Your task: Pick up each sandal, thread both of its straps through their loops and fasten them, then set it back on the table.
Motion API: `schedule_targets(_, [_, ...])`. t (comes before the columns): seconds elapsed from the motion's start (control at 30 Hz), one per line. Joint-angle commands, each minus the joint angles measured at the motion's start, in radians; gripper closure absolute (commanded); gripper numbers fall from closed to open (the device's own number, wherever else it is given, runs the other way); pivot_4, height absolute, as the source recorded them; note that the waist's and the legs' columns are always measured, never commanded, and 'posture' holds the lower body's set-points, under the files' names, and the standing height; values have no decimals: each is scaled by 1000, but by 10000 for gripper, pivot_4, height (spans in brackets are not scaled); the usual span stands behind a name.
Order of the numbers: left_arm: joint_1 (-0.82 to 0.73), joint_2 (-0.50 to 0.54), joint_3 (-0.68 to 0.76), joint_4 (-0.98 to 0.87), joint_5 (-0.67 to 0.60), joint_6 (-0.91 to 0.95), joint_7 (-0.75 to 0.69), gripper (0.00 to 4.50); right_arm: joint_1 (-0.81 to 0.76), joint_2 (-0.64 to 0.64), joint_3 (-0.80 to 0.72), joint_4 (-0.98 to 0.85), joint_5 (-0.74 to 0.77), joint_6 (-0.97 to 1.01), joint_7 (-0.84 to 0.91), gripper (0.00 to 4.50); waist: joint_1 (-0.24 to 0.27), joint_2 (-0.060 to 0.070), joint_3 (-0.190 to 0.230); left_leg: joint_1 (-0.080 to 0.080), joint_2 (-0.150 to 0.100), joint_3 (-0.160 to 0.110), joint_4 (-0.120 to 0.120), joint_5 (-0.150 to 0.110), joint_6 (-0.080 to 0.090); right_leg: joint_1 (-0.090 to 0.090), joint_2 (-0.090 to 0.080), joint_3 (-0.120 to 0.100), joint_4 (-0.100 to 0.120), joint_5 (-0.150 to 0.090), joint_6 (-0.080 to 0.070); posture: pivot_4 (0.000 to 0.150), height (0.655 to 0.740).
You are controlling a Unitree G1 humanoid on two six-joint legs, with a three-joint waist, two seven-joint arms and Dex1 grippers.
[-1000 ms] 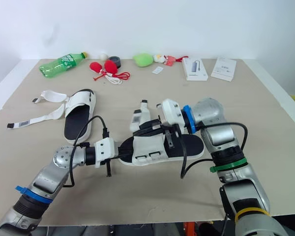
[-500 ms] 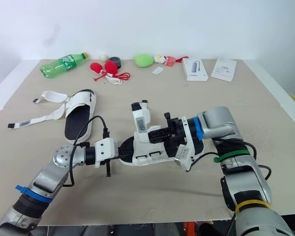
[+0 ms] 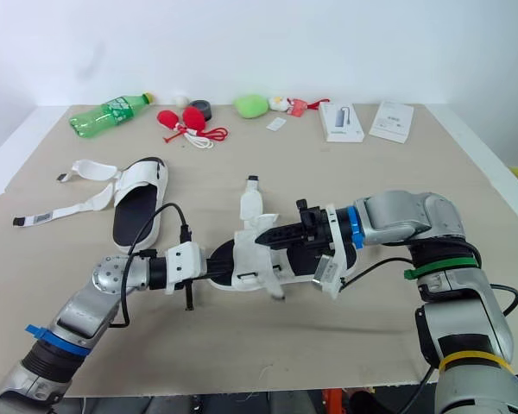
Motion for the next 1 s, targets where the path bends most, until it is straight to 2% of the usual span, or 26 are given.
schedule_targets(0.03, [9, 11, -6, -8, -2, 2, -10, 45000, -56, -47, 79, 58, -15, -1, -118, 38100, -1, 0, 0, 0, 0, 0, 0, 0, 0, 0, 0, 0, 0, 0, 0, 1500, 7400])
schedule_targets(0.1, [8, 11, -6, -6, -3, 0, -12, 45000, -80, -83, 170, 67, 6, -1, -167, 30446, -1, 0, 0, 0, -1, 0, 0, 0, 0, 0, -1, 0, 0, 0, 0, 1500, 7400])
schedule_targets(0.2, [3, 10, -8, 2, -4, -1, -16, 45000, -132, -144, 346, 120, 132, -1, -211, 16504, -2, 0, 0, 0, -1, 1, -1, 0, 0, 0, -1, 1, 0, 0, 0, 1500, 7400])
schedule_targets(0.3, [-4, 10, -10, 11, -8, -1, -25, 45000, -205, -208, 559, 208, 350, -1, -198, 2040, -2, 0, 0, 1, -1, 1, -2, 0, 0, 0, -2, 1, 0, 0, 0, 1500, 7400])
schedule_targets(0.33, [-6, 10, -10, 14, -10, -2, -27, 45000, -223, -221, 608, 224, 404, -1, -189, 421, -2, 0, 0, 1, -1, 1, -2, 0, 1, 0, -2, 1, 0, 0, 0, 1500, 7400])
schedule_targets(0.4, [-13, 10, -11, 22, -14, -4, -37, 45000, -248, -263, 765, 241, 619, 25, -139, 421, -3, 0, 0, 1, -2, 1, -2, 0, 1, 0, -2, 2, 0, -1, 0, 1500, 7400])
schedule_targets(0.43, [-17, 11, -13, 27, -15, -6, -43, 45000, -205, -304, 796, 147, 855, 152, 23, 421, 0, 0, 0, 1, -2, 1, -2, 0, 1, 0, -2, 2, 0, -1, 0, 1500, 7400])
schedule_targets(0.5, [-28, 9, -16, 39, -19, -9, -55, 45000, -102, -368, 746, -62, 1270, 461, 352, 421, 0, 0, 0, 1, -2, 0, -2, 0, 3, 2, -2, 2, 0, -1, -1, 1500, 7400])
schedule_targets(0.57, [-38, 8, -17, 51, -24, -11, -65, 45000, -30, -406, 655, -204, 1509, 739, 571, 421, 1, 2, 0, 1, -2, -1, -2, -2, 5, 5, -2, 1, 0, -1, -2, 1500, 7400])
schedule_targets(0.67, [-55, 2, -20, 67, -34, -8, -82, 45000, 71, -506, 508, -434, 1810, 1240, 701, 421, 3, 5, 0, 1, -2, -2, 0, -2, 5, 5, -2, 1, 1, 0, -3, 1500, 7400])
schedule_targets(0.83, [-74, -2, -25, 93, -43, -14, -109, 45000, 191, -607, 283, -672, 2057, 1799, 742, 421, 3, 5, -1, 2, -2, -2, 2, -2, 6, 5, -3, 0, 2, -3, 1, 1500, 7400])
schedule_targets(0.87, [-78, -5, -25, 97, -46, -13, -112, 45000, 221, -636, 264, -724, 2073, 1894, 744, 421, 3, 5, -1, 1, -1, -2, 2, -2, 6, 5, -3, 0, 2, -3, 1, 1500, 7400])
schedule_targets(1.0, [-89, -14, -29, 113, -47, -16, -122, 45000, 384, -641, 165, -893, 2035, 2065, 686, 421, 6, 4, -2, 0, -2, 0, 3, -2, 5, 4, -4, -1, 1, -4, 1, 1500, 7400])
